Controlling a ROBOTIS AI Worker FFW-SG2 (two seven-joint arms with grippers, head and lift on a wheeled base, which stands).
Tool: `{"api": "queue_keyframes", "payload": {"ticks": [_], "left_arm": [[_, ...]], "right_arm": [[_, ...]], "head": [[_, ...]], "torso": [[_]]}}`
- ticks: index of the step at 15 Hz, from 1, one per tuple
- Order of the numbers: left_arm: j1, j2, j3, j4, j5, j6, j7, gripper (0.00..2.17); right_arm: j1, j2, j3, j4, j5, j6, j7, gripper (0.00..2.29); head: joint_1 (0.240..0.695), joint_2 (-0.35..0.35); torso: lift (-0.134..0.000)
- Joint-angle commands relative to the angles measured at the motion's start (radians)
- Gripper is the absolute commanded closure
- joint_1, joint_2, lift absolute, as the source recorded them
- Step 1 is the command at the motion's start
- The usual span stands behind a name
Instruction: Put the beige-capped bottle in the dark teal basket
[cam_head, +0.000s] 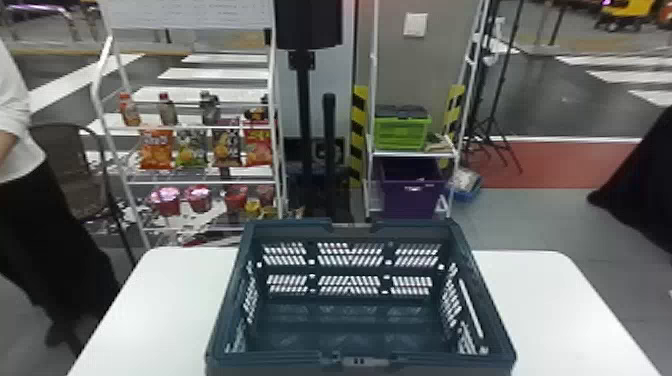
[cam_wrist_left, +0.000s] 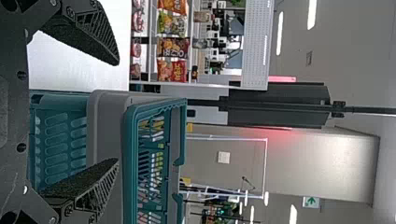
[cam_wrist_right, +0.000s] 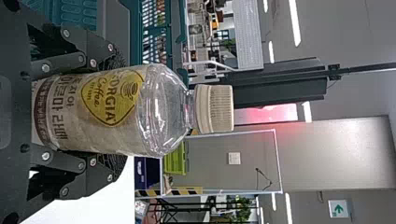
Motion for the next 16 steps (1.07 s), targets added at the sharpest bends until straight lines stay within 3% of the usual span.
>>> {"api": "queue_keyframes", "payload": {"ticks": [1, 12, 16], "left_arm": [[-0.001, 0.000, 0.000, 0.000, 0.000, 0.000, 0.000, 0.15], [-0.002, 0.000, 0.000, 0.011, 0.000, 0.000, 0.002, 0.15], [-0.001, -0.002, 0.000, 0.011, 0.000, 0.000, 0.002, 0.15]], "right_arm": [[-0.001, 0.006, 0.000, 0.002, 0.000, 0.000, 0.000, 2.29], [-0.001, 0.006, 0.000, 0.002, 0.000, -0.003, 0.000, 2.29], [0.003, 0.006, 0.003, -0.052, 0.002, 0.003, 0.002, 2.29]], "head": [[0.499, 0.000], [0.499, 0.000], [0.499, 0.000]], "torso": [[0.000], [0.000], [0.000]]}}
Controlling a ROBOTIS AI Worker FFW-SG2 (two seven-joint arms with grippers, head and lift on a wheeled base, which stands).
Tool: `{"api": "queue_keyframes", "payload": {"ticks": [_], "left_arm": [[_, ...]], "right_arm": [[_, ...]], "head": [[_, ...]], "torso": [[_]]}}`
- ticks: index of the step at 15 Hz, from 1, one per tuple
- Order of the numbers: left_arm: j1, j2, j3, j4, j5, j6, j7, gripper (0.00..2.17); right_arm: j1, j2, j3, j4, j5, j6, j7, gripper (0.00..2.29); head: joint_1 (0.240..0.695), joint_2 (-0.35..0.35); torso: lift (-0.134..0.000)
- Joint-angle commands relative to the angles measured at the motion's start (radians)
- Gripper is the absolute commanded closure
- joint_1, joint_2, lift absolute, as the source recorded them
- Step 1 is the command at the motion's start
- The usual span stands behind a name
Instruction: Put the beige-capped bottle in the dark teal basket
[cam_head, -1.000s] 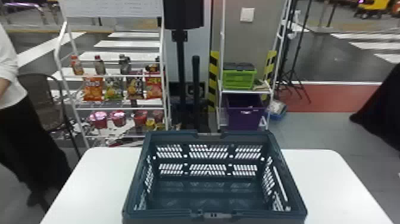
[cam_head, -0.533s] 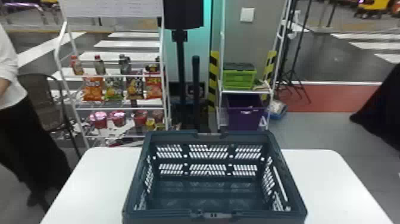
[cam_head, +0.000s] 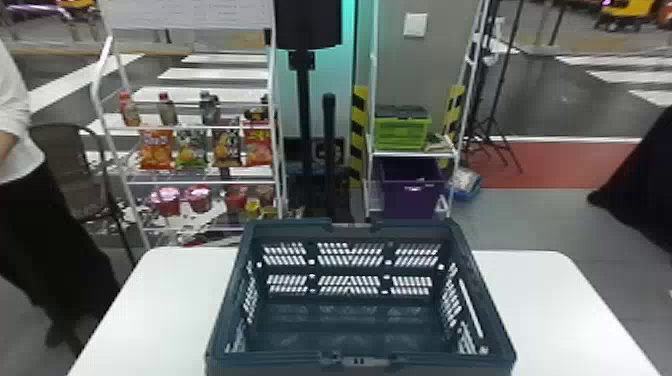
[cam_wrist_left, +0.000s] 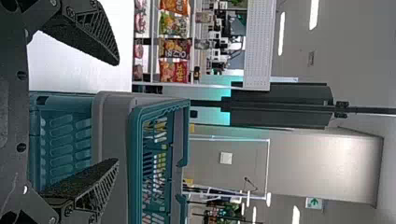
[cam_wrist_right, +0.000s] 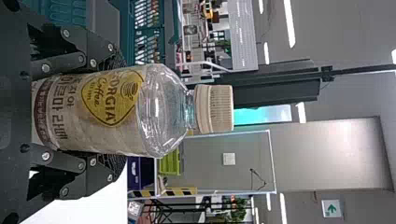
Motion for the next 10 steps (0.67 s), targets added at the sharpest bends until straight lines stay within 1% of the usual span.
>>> {"api": "queue_keyframes", "payload": {"ticks": [1, 5, 8, 10], "left_arm": [[0.001, -0.001, 0.000, -0.001, 0.000, 0.000, 0.000, 0.15], [0.006, -0.001, 0.000, -0.005, -0.002, -0.003, 0.000, 0.15], [0.008, -0.001, -0.002, -0.005, -0.002, -0.003, 0.000, 0.15], [0.011, -0.001, 0.000, -0.006, -0.002, -0.003, 0.000, 0.15]], "right_arm": [[-0.005, 0.006, 0.001, -0.043, 0.003, 0.020, 0.001, 2.29], [-0.036, 0.006, 0.001, -0.113, 0.015, 0.103, 0.001, 2.29], [-0.086, 0.006, 0.000, -0.158, 0.038, 0.228, 0.001, 2.29], [-0.137, 0.006, 0.006, -0.193, 0.060, 0.342, 0.001, 2.29]], "head": [[0.499, 0.000], [0.499, 0.000], [0.499, 0.000], [0.499, 0.000]], "torso": [[0.000], [0.000], [0.000], [0.000]]}}
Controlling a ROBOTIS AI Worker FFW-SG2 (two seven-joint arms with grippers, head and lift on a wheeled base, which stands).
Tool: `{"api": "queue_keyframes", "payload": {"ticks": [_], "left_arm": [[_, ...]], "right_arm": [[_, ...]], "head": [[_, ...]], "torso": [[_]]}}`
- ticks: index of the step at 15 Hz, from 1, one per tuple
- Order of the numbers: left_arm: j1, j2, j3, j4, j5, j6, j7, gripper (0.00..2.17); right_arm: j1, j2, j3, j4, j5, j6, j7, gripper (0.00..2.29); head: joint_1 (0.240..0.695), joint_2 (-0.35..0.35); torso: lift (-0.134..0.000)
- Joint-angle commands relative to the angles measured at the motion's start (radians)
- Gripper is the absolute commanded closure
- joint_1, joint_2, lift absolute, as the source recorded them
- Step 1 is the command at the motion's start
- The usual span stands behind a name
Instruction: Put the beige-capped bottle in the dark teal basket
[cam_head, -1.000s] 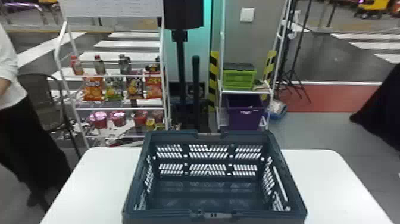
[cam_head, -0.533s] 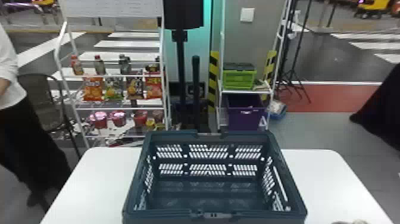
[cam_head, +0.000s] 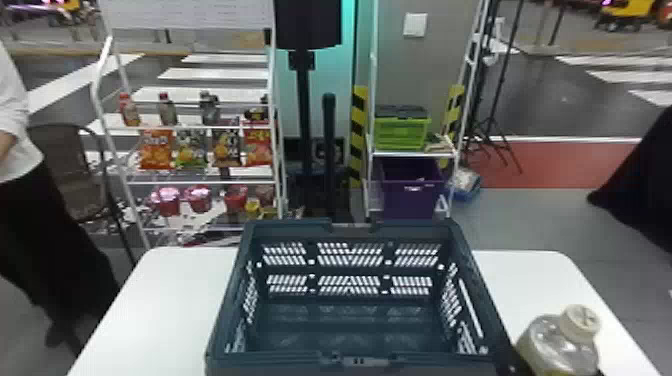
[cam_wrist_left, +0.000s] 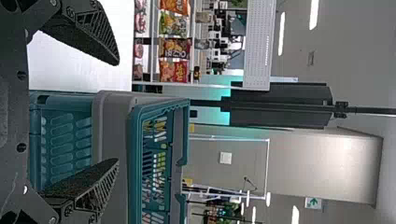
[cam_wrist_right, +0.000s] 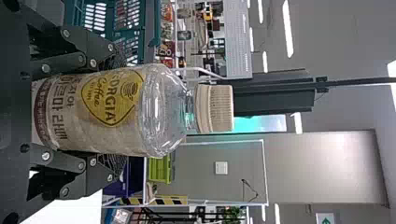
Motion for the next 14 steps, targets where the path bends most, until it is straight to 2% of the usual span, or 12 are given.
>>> {"api": "queue_keyframes", "payload": {"ticks": [1, 2, 9, 14], "left_arm": [[0.006, 0.002, 0.001, -0.002, 0.000, 0.000, 0.000, 0.15], [0.007, 0.002, 0.001, -0.003, -0.002, 0.000, 0.000, 0.15], [0.004, 0.002, 0.001, 0.006, 0.001, 0.003, 0.002, 0.15], [0.004, 0.002, 0.002, 0.016, 0.003, 0.003, 0.000, 0.15]], "right_arm": [[-0.051, 0.006, 0.004, -0.037, 0.029, 0.113, 0.000, 2.29], [-0.073, 0.006, 0.018, -0.042, 0.046, 0.144, 0.000, 2.29], [-0.355, 0.006, 0.121, -0.053, 0.201, 0.613, -0.002, 2.29], [-0.550, 0.006, 0.204, 0.055, 0.241, 0.828, -0.081, 2.29]], "head": [[0.499, 0.000], [0.499, 0.000], [0.499, 0.000], [0.499, 0.000]], "torso": [[0.000], [0.000], [0.000], [0.000]]}}
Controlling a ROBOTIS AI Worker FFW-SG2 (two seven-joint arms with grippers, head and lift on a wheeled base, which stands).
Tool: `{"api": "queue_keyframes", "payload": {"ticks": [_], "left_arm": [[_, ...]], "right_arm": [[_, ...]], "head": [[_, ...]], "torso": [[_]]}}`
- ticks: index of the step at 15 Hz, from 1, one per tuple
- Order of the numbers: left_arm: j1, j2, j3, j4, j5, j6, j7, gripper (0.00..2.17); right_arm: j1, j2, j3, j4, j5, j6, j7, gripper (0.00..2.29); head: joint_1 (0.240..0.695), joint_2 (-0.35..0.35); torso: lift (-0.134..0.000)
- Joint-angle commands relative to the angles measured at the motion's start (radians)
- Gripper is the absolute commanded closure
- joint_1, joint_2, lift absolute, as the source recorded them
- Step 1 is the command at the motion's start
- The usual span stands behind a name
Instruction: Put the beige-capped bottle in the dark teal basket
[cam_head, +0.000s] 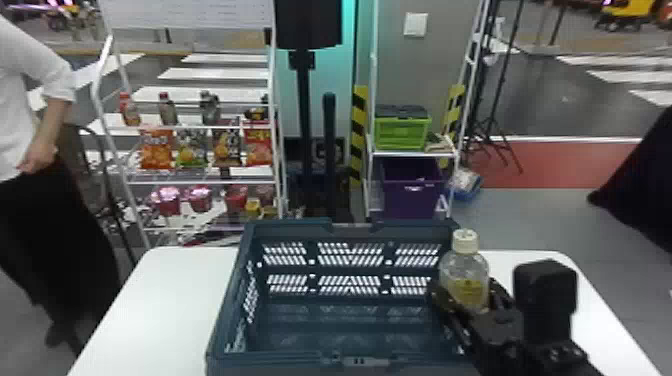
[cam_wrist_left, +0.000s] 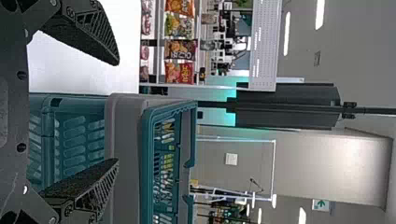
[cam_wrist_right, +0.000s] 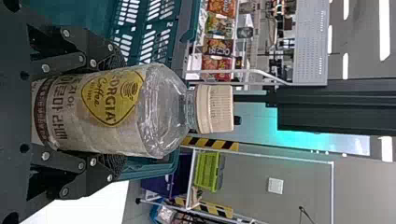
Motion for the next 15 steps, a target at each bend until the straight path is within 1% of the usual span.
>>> {"api": "queue_keyframes", "payload": {"ticks": [1, 4, 7, 12, 15], "left_arm": [[-0.001, 0.000, 0.001, 0.001, 0.001, 0.000, 0.001, 0.15], [0.002, 0.000, 0.004, 0.002, 0.003, 0.000, 0.001, 0.15], [0.009, 0.000, 0.007, 0.001, 0.003, 0.000, -0.001, 0.15], [0.012, 0.003, 0.013, -0.004, 0.010, 0.000, -0.001, 0.15], [0.012, 0.005, 0.013, -0.004, 0.012, 0.000, -0.001, 0.15]], "right_arm": [[-0.083, 0.006, 0.039, 0.071, 0.028, 0.082, -0.002, 2.29], [-0.151, 0.006, 0.094, 0.167, 0.049, 0.119, -0.002, 2.29], [-0.211, 0.006, 0.143, 0.246, 0.089, 0.137, -0.002, 2.28], [-0.327, 0.006, 0.148, 0.380, 0.091, 0.195, -0.005, 2.28], [-0.362, 0.006, 0.174, 0.404, 0.078, 0.281, -0.028, 2.28]], "head": [[0.499, 0.000], [0.499, 0.000], [0.499, 0.000], [0.499, 0.000], [0.499, 0.000]], "torso": [[0.000], [0.000], [0.000], [0.000], [0.000]]}}
